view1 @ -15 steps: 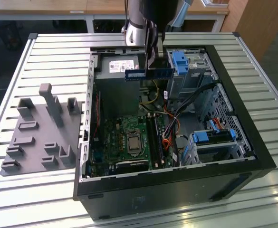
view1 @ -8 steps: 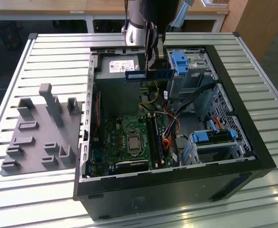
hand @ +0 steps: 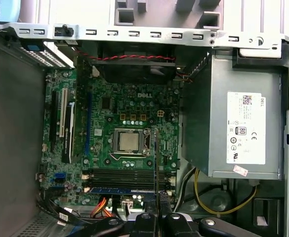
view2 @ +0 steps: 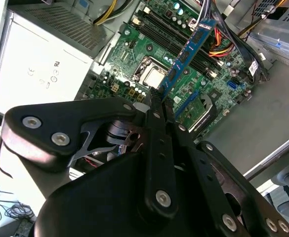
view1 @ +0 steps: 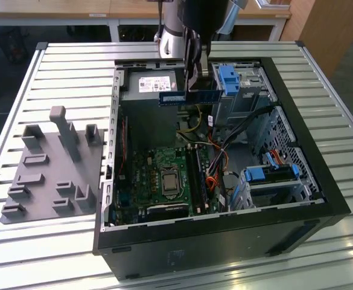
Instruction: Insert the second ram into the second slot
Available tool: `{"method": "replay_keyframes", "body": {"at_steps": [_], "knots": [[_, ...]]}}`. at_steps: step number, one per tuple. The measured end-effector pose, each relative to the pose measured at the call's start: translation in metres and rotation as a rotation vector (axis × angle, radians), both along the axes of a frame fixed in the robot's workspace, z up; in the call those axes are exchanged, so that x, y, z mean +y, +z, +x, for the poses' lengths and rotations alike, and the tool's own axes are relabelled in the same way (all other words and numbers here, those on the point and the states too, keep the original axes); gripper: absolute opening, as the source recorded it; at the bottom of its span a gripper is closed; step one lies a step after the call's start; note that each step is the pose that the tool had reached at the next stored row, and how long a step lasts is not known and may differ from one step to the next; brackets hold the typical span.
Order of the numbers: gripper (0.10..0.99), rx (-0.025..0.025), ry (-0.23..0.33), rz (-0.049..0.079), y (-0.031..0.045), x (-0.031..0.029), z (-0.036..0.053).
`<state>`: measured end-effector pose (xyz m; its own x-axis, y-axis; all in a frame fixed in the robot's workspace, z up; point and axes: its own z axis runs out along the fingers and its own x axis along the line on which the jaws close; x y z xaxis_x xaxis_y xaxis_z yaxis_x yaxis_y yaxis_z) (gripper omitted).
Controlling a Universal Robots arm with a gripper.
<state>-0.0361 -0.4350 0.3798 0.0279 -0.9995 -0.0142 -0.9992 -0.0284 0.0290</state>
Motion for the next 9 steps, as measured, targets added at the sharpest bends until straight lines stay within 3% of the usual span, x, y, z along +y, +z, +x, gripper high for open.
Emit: {"method": "replay_keyframes", "body": {"at_steps": [9], "knots": [[0.137,0.0,0.0,0.0,0.0,-0.0052,0.0]]}}
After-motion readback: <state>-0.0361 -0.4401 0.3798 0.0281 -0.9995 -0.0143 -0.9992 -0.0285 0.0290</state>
